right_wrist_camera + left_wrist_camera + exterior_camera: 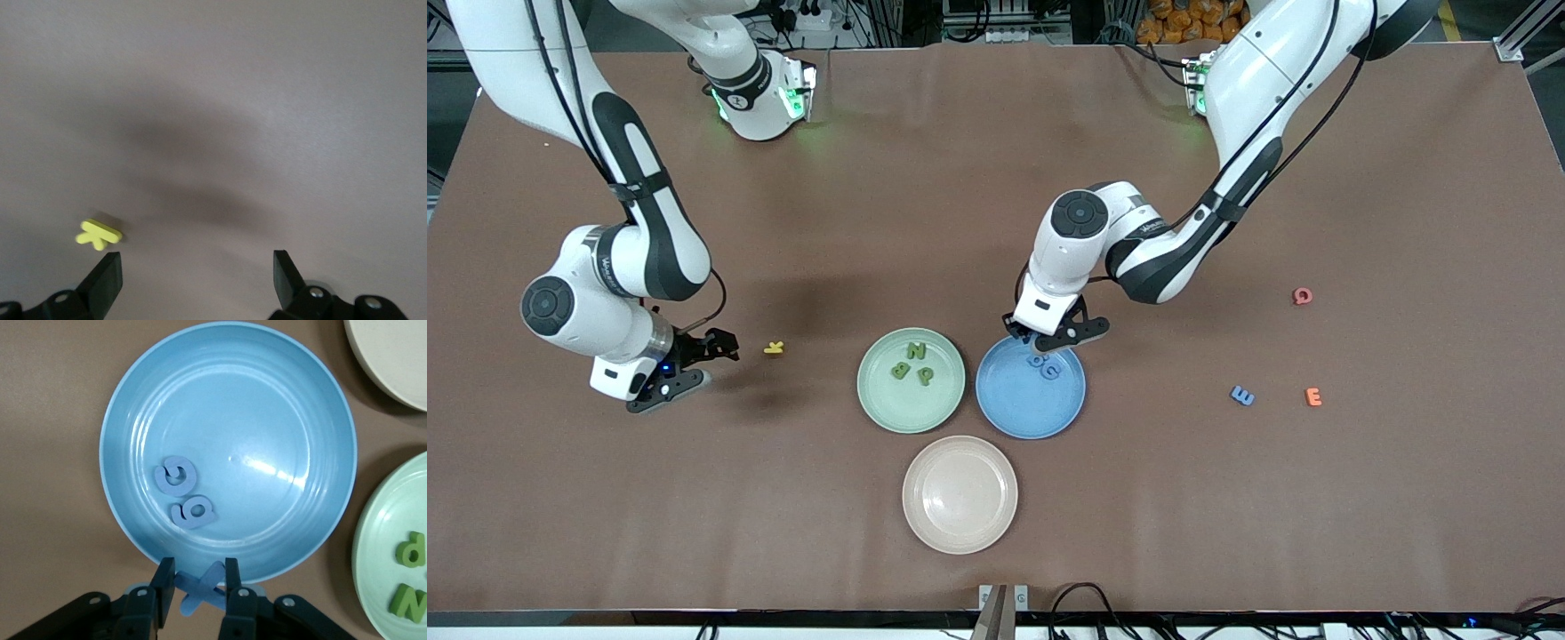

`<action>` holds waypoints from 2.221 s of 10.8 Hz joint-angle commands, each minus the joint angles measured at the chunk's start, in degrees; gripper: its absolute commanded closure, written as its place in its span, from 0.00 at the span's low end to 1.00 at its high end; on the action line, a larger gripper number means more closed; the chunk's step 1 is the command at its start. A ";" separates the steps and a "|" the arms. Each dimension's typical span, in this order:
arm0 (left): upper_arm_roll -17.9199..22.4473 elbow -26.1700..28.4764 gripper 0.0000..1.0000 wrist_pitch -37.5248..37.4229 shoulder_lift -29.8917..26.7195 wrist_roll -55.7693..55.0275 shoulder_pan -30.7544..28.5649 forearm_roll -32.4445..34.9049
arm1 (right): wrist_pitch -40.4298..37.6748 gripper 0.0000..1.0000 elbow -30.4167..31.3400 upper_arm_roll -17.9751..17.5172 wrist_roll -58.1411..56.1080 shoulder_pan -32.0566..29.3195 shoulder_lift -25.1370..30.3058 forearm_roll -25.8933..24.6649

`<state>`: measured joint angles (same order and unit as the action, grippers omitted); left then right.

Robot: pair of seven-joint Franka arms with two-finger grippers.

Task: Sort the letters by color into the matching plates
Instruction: 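Release the blue x onto the blue plate while the right gripper reaches n, then grasp the green n with the right gripper while the left gripper reaches m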

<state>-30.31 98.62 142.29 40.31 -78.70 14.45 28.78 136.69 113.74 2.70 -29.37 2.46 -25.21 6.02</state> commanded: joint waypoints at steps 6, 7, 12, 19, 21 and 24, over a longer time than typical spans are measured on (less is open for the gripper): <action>2.97 -2.30 0.00 -1.05 0.39 0.12 -0.02 -0.04 | 7.36 0.00 5.53 0.46 -7.10 -6.41 0.69 -3.47; 3.41 -1.77 0.00 -1.40 0.39 2.47 -0.55 -0.04 | 7.71 0.00 5.62 0.38 -7.98 -7.55 0.34 -3.47; 3.68 -1.68 0.00 -12.64 -0.14 18.29 -8.63 -0.48 | 13.59 0.00 6.49 0.37 -11.50 -10.28 -2.65 -3.39; 3.68 -2.20 0.00 -14.14 -0.58 3.41 -18.39 -1.18 | 16.15 0.00 6.76 0.37 -12.03 -10.55 -4.50 -3.47; 3.42 -1.86 0.00 -13.71 -0.58 -1.01 -21.55 -1.18 | 16.24 0.11 6.85 0.37 -15.09 -11.33 -4.50 -3.47; 2.02 1.47 0.00 -8.89 -1.19 0.21 -26.29 -1.36 | 17.99 0.21 7.90 0.37 -16.42 -11.69 -4.41 -3.39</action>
<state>-26.47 96.57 129.81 40.60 -78.53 -8.26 28.66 152.33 119.93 3.84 -44.29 -8.05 -30.14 3.15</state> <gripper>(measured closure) 0.000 0.167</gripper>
